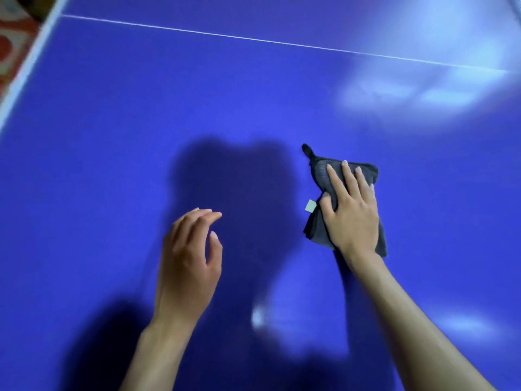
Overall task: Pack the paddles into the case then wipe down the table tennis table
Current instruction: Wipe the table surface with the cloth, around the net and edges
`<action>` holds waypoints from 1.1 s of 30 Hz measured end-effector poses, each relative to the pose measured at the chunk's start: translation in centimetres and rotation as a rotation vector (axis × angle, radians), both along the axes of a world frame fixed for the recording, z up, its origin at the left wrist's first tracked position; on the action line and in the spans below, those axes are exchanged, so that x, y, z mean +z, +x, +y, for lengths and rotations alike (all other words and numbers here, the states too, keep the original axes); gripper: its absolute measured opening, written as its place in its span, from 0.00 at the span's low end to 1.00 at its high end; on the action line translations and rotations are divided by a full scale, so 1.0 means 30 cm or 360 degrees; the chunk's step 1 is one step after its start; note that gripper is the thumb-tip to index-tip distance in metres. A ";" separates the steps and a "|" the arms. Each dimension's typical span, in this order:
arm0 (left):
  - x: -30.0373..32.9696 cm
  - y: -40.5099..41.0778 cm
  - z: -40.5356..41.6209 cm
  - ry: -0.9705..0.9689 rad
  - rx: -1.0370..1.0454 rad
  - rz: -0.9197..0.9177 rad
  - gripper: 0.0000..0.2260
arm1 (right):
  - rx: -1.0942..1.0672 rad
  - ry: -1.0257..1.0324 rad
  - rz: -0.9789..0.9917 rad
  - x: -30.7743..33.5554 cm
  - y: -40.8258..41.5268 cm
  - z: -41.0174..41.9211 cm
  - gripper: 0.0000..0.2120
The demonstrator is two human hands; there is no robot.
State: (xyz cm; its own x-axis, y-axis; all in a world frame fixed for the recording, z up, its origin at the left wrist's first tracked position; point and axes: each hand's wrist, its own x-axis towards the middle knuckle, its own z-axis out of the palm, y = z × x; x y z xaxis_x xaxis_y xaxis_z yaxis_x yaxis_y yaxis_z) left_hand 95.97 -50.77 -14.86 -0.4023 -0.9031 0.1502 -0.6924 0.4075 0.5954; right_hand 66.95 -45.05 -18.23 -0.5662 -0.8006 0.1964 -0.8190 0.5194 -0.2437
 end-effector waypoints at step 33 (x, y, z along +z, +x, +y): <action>0.028 1.144 -0.741 0.0031 0.0422 0.0121 0.16 | 0.0382 0.0146 0.0051 -0.011 1.682 -0.980 0.30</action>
